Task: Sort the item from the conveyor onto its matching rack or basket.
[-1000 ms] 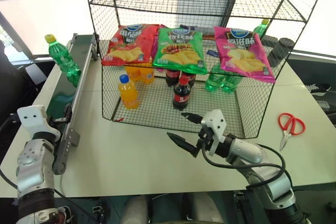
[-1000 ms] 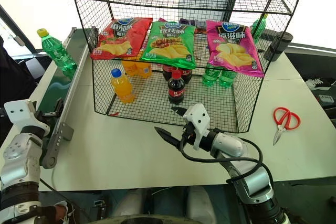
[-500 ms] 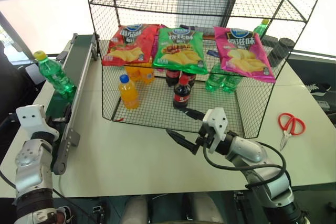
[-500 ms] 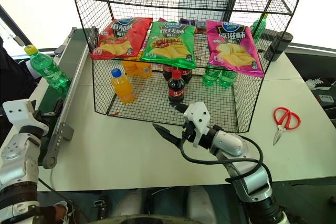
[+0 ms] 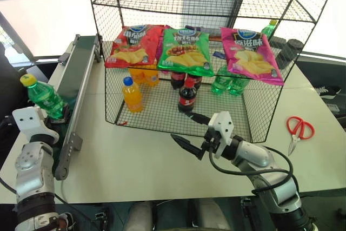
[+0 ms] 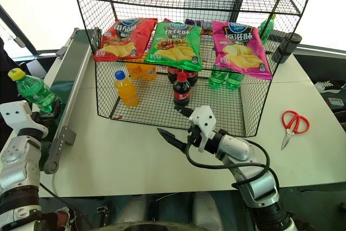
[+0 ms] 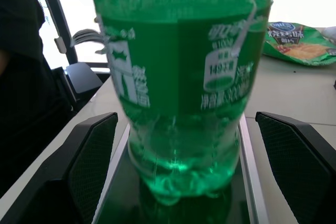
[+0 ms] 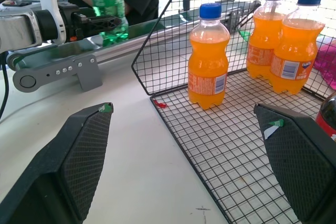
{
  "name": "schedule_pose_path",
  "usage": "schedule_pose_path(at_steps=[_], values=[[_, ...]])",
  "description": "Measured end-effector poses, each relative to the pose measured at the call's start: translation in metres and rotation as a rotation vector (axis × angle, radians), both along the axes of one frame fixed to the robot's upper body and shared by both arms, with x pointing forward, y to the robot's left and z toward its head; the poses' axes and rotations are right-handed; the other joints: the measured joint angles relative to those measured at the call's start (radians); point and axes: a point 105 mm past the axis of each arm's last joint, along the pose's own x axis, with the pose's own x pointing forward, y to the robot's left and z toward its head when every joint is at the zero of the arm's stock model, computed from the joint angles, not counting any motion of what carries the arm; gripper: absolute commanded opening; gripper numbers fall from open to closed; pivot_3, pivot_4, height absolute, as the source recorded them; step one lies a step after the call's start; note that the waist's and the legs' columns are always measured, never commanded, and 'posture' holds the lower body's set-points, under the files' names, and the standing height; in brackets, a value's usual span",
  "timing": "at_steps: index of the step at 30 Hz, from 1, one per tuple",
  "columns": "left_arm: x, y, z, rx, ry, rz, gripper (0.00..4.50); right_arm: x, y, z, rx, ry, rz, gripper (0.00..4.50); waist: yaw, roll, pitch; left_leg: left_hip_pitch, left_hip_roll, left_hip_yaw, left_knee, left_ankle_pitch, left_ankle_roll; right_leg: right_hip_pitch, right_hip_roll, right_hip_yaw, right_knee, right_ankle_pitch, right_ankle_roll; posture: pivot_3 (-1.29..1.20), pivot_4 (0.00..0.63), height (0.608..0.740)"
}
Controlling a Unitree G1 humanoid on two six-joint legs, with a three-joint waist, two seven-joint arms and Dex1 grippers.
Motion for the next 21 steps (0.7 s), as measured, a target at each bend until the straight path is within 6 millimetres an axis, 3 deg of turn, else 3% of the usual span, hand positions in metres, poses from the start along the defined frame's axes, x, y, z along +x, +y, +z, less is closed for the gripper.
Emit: schedule_pose_path(at_steps=[4, 14, 17, 21], values=[[-0.002, 0.004, 0.001, -0.025, -0.018, 0.013, 2.85, 0.0, 0.001, 0.0, 0.004, 0.0, 0.001, 4.5, 0.001, 0.0, 0.0, 0.0, 0.0, 0.0, 0.0, 0.0, 0.0, 0.0, 0.0, 0.0, 0.0, 0.0, 0.0, 0.0, 0.15, 0.74], [-0.004, 0.002, 0.005, -0.067, -0.049, -0.023, 2.79, 0.0, 0.002, 0.002, 0.009, -0.012, 0.013, 4.5, 0.0, -0.002, -0.001, -0.003, 0.0, 0.0, 0.0, 0.0, 0.0, -0.002, 0.0, 0.0, 0.0, 0.0, 0.0, 0.0, 0.15, 0.74], [-0.007, -0.006, 0.023, -0.048, -0.094, -0.111, 2.79, -0.001, 0.002, 0.002, 0.007, -0.013, 0.019, 4.5, -0.001, -0.006, -0.002, -0.008, 0.0, 0.0, 0.001, 0.0, 0.0, -0.007, 0.0, -0.001, 0.0, 0.001, 0.001, 0.0, 0.15, 0.74], [-0.013, -0.026, 0.065, 0.022, -0.167, -0.292, 2.79, 0.0, 0.001, 0.002, 0.003, -0.011, 0.028, 4.5, -0.002, -0.006, -0.001, -0.008, -0.001, 0.0, 0.001, 0.0, 0.0, -0.007, -0.001, -0.001, 0.0, 0.0, 0.0, 0.0, 0.15, 0.74]])
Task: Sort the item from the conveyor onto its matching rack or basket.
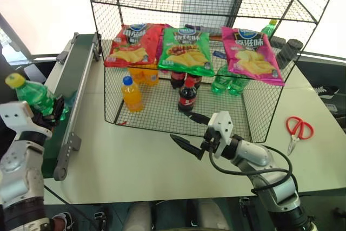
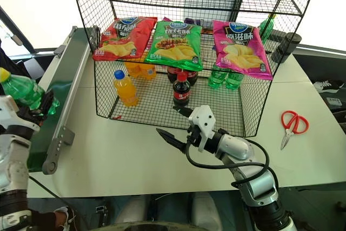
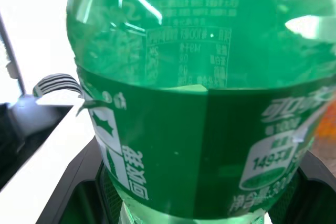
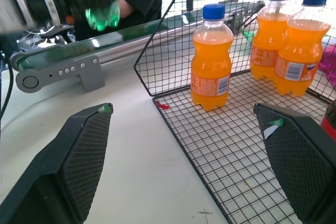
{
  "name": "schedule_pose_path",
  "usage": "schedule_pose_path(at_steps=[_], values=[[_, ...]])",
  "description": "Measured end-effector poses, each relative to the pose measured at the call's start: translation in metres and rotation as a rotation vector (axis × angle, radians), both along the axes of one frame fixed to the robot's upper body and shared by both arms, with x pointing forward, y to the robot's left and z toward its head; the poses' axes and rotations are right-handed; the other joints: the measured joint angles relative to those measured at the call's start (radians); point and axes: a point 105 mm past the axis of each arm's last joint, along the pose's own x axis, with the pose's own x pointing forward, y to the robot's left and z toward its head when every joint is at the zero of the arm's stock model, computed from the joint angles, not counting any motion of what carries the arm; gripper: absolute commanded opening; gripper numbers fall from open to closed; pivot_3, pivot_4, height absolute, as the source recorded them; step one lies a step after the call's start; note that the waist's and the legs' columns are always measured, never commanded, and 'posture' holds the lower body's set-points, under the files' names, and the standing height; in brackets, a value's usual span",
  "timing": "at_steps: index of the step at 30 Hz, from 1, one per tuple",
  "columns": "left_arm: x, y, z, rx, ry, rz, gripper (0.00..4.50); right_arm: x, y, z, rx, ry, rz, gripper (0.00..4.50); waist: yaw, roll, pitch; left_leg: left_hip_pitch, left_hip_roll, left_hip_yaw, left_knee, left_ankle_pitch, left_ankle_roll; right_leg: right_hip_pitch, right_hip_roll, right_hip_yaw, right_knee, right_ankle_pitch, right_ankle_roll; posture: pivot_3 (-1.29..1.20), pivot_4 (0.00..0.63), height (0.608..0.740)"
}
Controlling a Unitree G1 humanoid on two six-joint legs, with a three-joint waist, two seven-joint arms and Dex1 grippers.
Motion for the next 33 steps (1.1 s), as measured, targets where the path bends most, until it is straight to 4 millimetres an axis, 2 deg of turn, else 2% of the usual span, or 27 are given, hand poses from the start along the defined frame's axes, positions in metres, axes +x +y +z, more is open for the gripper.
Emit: schedule_pose_path(at_steps=[2, 4, 6, 12, 18, 23, 29, 33], values=[[-0.007, -0.011, 0.013, 0.042, -0.007, -0.091, 2.79, 0.001, -0.001, 0.0, -0.004, 0.001, 0.004, 4.5, -0.001, 0.001, 0.0, 0.0, 0.0, 0.0, 0.0, 0.0, 0.0, 0.0, 0.0, 0.0, 0.0, -0.001, -0.002, 0.0, 0.15, 0.74], [-0.013, -0.023, 0.014, 0.068, 0.022, -0.173, 2.79, 0.001, -0.003, 0.0, -0.01, 0.002, 0.013, 4.5, -0.002, 0.001, 0.001, 0.0, 0.0, 0.0, 0.0, 0.0, 0.0, 0.0, 0.0, 0.0, 0.0, -0.001, -0.002, 0.0, 0.15, 0.74], [-0.017, -0.04, 0.006, 0.068, 0.068, -0.263, 2.79, 0.0, -0.003, 0.0, -0.018, -0.002, 0.027, 4.5, -0.002, 0.002, 0.001, 0.0, 0.0, 0.0, 0.0, 0.0, 0.0, 0.0, 0.0, 0.0, 0.0, -0.001, -0.002, 0.0, 0.15, 0.74], [-0.023, -0.112, -0.024, 0.114, 0.196, -0.59, 2.79, 0.003, -0.005, 0.01, 0.015, -0.002, 0.043, 4.5, 0.003, 0.002, 0.001, 0.0, -0.001, 0.0, 0.001, 0.0, 0.0, 0.001, -0.001, 0.0, 0.0, -0.001, -0.002, 0.0, 0.15, 0.74], [-0.015, -0.181, -0.044, 0.16, 0.205, -0.873, 2.79, 0.002, -0.001, 0.021, 0.039, 0.001, 0.064, 4.5, 0.004, 0.002, 0.001, 0.0, -0.001, 0.0, 0.001, 0.0, 0.0, 0.001, 0.0, 0.0, 0.001, -0.001, -0.002, 0.0, 0.15, 0.74], [-0.007, -0.224, -0.056, 0.206, 0.192, -1.086, 2.79, -0.001, 0.005, 0.022, 0.042, 0.024, 0.075, 4.5, 0.005, 0.002, 0.001, 0.0, -0.002, 0.0, 0.003, 0.0, 0.001, 0.002, 0.002, -0.001, 0.001, 0.001, 0.001, 0.0, 0.15, 0.74], [-0.005, -0.261, -0.053, 0.256, 0.128, -1.263, 2.79, 0.001, 0.005, 0.02, 0.045, 0.041, 0.039, 4.5, 0.005, 0.002, 0.001, 0.001, -0.001, -0.001, 0.005, 0.0, 0.001, 0.004, 0.009, -0.001, 0.001, 0.001, 0.002, 0.0, 0.15, 0.74], [-0.004, -0.268, -0.05, 0.279, 0.101, -1.302, 2.79, 0.001, 0.003, 0.017, 0.047, 0.053, 0.021, 4.5, 0.005, 0.002, 0.001, 0.001, 0.002, -0.002, 0.006, 0.0, 0.002, 0.004, 0.014, 0.0, 0.001, 0.001, 0.002, 0.0, 0.15, 0.74]])
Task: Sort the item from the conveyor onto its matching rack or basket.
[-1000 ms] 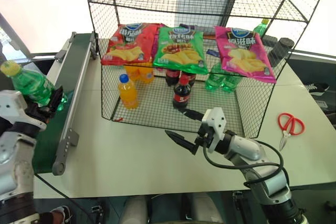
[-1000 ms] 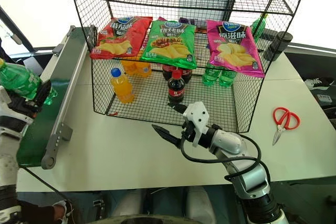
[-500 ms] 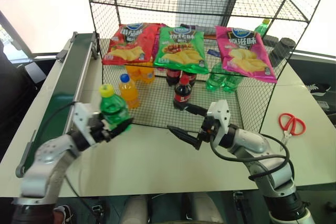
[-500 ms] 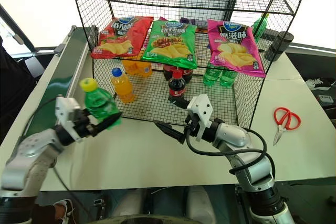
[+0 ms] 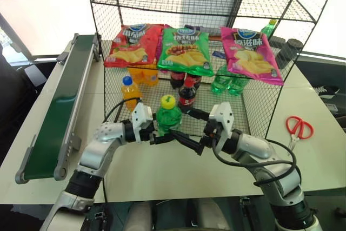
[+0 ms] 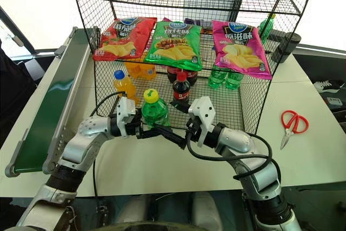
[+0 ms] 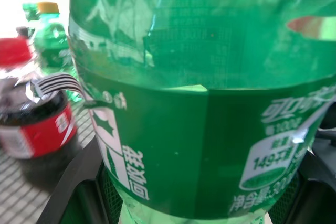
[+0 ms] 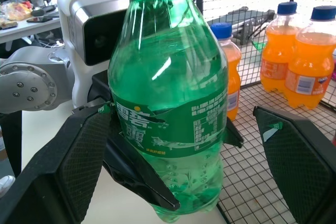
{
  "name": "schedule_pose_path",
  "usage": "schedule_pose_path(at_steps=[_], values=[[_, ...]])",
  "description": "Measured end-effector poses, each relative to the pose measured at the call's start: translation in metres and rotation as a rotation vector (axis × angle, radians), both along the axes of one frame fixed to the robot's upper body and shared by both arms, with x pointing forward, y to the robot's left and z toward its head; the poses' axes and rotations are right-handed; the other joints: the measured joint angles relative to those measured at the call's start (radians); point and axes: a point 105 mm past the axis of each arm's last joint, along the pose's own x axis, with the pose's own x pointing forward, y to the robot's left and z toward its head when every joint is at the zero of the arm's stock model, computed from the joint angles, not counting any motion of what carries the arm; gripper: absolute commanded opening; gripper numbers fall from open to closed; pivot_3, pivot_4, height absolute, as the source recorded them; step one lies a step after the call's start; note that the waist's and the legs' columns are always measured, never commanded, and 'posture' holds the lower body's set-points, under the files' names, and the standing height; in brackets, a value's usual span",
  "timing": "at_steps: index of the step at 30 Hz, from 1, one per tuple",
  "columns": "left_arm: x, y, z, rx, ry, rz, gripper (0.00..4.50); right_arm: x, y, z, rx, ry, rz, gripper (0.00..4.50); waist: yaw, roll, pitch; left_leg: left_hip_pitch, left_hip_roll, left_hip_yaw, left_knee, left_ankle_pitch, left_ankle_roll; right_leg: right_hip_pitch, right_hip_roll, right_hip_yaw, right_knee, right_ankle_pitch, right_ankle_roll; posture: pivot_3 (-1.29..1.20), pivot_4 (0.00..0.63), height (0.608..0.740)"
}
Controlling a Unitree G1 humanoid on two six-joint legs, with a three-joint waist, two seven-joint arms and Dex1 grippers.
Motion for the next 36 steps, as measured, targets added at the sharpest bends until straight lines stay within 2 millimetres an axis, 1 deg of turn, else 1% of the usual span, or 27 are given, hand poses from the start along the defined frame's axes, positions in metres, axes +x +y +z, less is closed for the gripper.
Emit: schedule_pose_path(at_steps=[9, 19, 21, 23, 24, 27, 29, 30, 31, 34, 36], values=[[-0.003, -0.006, -0.009, 0.044, -0.012, -0.042, 2.79, -0.002, -0.001, -0.003, -0.002, 0.018, 0.013, 4.5, 0.001, 0.0, 0.0, 0.001, 0.002, -0.001, 0.0, 0.0, 0.0, 0.0, 0.003, 0.0, 0.001, 0.0, 0.0, 0.0, 0.15, 0.74], [-0.007, -0.012, -0.009, 0.035, -0.01, -0.068, 2.79, -0.005, 0.002, -0.005, 0.011, 0.056, 0.042, 4.5, 0.002, 0.0, 0.0, 0.001, 0.002, -0.001, 0.001, 0.0, 0.0, 0.0, 0.003, 0.0, 0.001, 0.0, 0.0, 0.0, 0.15, 0.74], [-0.008, -0.013, -0.008, 0.031, -0.013, -0.076, 2.79, -0.006, 0.002, -0.006, 0.012, 0.068, 0.046, 3.96, 0.002, 0.0, 0.0, 0.001, 0.002, -0.001, 0.001, 0.0, 0.0, 0.0, 0.003, 0.0, 0.001, 0.0, 0.0, 0.0, 0.15, 0.74], [-0.008, -0.014, -0.008, 0.028, -0.015, -0.079, 2.79, -0.006, 0.002, -0.007, 0.01, 0.074, 0.048, 3.26, 0.002, 0.0, 0.0, 0.001, 0.002, -0.001, 0.001, 0.0, 0.0, 0.001, 0.003, 0.0, 0.001, 0.0, 0.0, 0.0, 0.15, 0.74], [-0.008, -0.014, -0.008, 0.027, -0.013, -0.08, 2.79, -0.006, 0.002, -0.007, 0.007, 0.074, 0.047, 3.02, 0.002, 0.0, 0.0, 0.001, 0.002, -0.001, 0.001, 0.0, 0.0, 0.001, 0.003, 0.0, 0.001, 0.0, 0.0, 0.0, 0.15, 0.74], [-0.008, -0.015, -0.008, 0.028, -0.008, -0.082, 2.79, -0.006, 0.002, -0.007, 0.006, 0.076, 0.047, 3.01, 0.002, 0.0, 0.0, 0.001, 0.002, -0.001, 0.001, 0.0, 0.0, 0.001, 0.003, 0.0, 0.001, 0.0, 0.0, 0.0, 0.15, 0.74], [-0.009, -0.015, -0.009, 0.026, 0.008, -0.086, 3.85, -0.006, 0.002, -0.008, 0.006, 0.078, 0.047, 3.01, 0.002, 0.0, 0.0, 0.001, 0.002, -0.001, 0.001, 0.0, 0.0, 0.001, 0.003, 0.0, 0.001, 0.0, 0.0, 0.0, 0.15, 0.74], [-0.009, -0.015, -0.008, 0.024, 0.011, -0.091, 4.3, -0.006, 0.002, -0.008, 0.007, 0.081, 0.045, 3.01, 0.002, 0.0, 0.0, 0.001, 0.002, -0.001, 0.001, 0.0, 0.0, 0.001, 0.003, 0.0, 0.001, 0.0, 0.0, 0.0, 0.15, 0.74], [-0.009, -0.017, -0.006, 0.019, 0.008, -0.098, 4.45, -0.006, 0.002, -0.009, 0.007, 0.083, 0.042, 3.01, 0.003, 0.0, 0.0, 0.001, 0.002, -0.001, 0.001, 0.0, 0.0, 0.001, 0.003, 0.0, 0.001, 0.0, 0.0, 0.0, 0.15, 0.74], [-0.008, -0.02, 0.001, 0.015, -0.016, -0.105, 4.45, -0.005, 0.002, -0.008, 0.013, 0.079, 0.035, 3.01, 0.003, 0.0, 0.0, 0.001, 0.002, -0.001, 0.001, 0.0, 0.0, 0.001, 0.003, 0.0, 0.001, 0.0, 0.0, 0.0, 0.15, 0.74], [-0.007, -0.019, 0.001, 0.018, -0.022, -0.101, 4.45, -0.003, 0.002, -0.007, 0.017, 0.066, 0.019, 3.01, 0.003, 0.0, 0.0, 0.001, 0.002, -0.001, 0.001, 0.0, 0.0, 0.001, 0.003, 0.0, 0.001, 0.0, 0.0, 0.0, 0.15, 0.74]])
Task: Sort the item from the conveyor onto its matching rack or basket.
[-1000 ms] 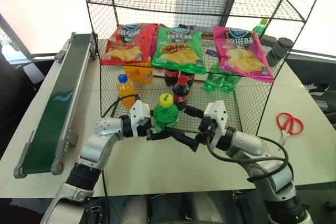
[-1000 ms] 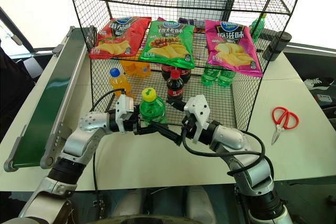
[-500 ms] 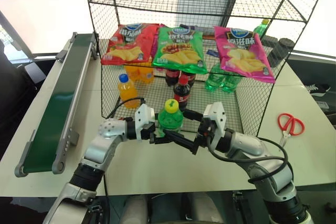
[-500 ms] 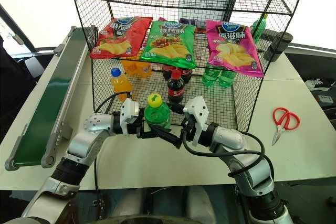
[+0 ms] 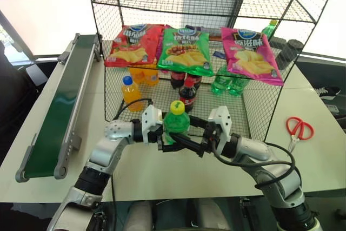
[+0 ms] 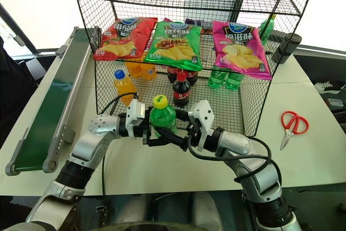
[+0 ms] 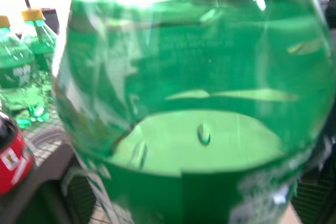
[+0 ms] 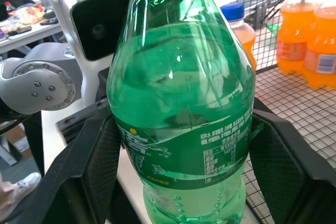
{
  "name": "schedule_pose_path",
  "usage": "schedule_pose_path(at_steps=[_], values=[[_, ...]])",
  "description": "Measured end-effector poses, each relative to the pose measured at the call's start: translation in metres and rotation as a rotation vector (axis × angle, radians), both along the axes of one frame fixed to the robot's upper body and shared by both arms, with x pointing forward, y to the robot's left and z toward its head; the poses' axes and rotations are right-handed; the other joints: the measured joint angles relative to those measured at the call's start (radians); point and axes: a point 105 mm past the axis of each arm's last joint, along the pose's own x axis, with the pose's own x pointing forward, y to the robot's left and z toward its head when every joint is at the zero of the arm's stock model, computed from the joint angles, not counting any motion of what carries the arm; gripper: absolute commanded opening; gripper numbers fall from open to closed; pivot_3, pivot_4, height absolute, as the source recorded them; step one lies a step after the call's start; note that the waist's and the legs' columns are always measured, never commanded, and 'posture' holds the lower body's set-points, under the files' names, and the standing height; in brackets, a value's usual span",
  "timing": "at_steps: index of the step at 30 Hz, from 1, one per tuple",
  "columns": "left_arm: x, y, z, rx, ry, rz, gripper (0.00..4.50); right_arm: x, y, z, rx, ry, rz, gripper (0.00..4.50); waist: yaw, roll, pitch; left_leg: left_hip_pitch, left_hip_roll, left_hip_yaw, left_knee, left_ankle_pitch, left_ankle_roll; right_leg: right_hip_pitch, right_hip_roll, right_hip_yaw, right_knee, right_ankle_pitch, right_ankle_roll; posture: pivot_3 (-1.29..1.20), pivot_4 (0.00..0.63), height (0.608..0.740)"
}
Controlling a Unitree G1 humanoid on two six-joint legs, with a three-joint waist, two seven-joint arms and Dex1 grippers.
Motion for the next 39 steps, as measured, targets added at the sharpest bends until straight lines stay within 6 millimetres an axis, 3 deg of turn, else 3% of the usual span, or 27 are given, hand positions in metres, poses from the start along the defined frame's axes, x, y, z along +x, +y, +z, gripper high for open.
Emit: schedule_pose_path(at_steps=[5, 9, 16, 22, 30, 39], values=[[0.001, 0.023, -0.015, 0.044, 0.035, 0.088, 4.45, 0.008, -0.013, 0.004, 0.006, -0.038, -0.087, 3.01, -0.002, 0.0, 0.0, 0.0, 0.001, 0.0, 0.0, 0.0, 0.0, 0.0, 0.001, 0.0, 0.0, 0.0, 0.0, 0.0, 0.15, 0.74], [-0.003, 0.049, -0.03, 0.073, 0.082, 0.194, 4.45, 0.016, -0.043, 0.001, -0.021, -0.066, -0.246, 3.01, 0.003, 0.0, 0.0, 0.0, 0.001, 0.0, 0.0, 0.0, 0.0, 0.0, -0.001, 0.0, 0.0, 0.0, 0.0, 0.0, 0.15, 0.74], [0.004, 0.061, -0.012, -0.015, 0.019, 0.38, 4.45, 0.031, -0.087, -0.033, -0.13, -0.065, -0.564, 3.01, 0.02, 0.001, 0.0, 0.001, 0.001, 0.001, 0.0, 0.0, 0.0, 0.001, -0.001, 0.001, 0.0, 0.0, 0.0, 0.0, 0.15, 0.74], [0.005, 0.056, -0.006, -0.087, 0.01, 0.493, 4.45, 0.047, -0.108, -0.055, -0.094, -0.059, -0.804, 3.01, 0.016, 0.002, 0.0, 0.002, 0.001, 0.001, 0.0, 0.0, 0.0, 0.001, 0.0, 0.001, 0.002, 0.0, 0.0, 0.0, 0.15, 0.74], [0.009, 0.044, -0.01, -0.111, 0.006, 0.561, 4.45, 0.079, -0.131, -0.058, -0.034, -0.103, -0.996, 3.01, 0.018, 0.004, 0.0, 0.002, 0.001, 0.001, 0.0, 0.0, 0.0, 0.001, 0.0, 0.001, 0.002, 0.0, 0.0, 0.0, 0.15, 0.74], [0.008, 0.039, -0.007, -0.112, 0.004, 0.549, 4.45, 0.097, -0.15, -0.066, -0.004, -0.093, -1.107, 3.01, 0.013, 0.007, 0.0, 0.003, 0.001, 0.002, 0.0, 0.0, 0.0, 0.001, 0.0, 0.002, 0.003, 0.0, 0.0, 0.0, 0.15, 0.74]])
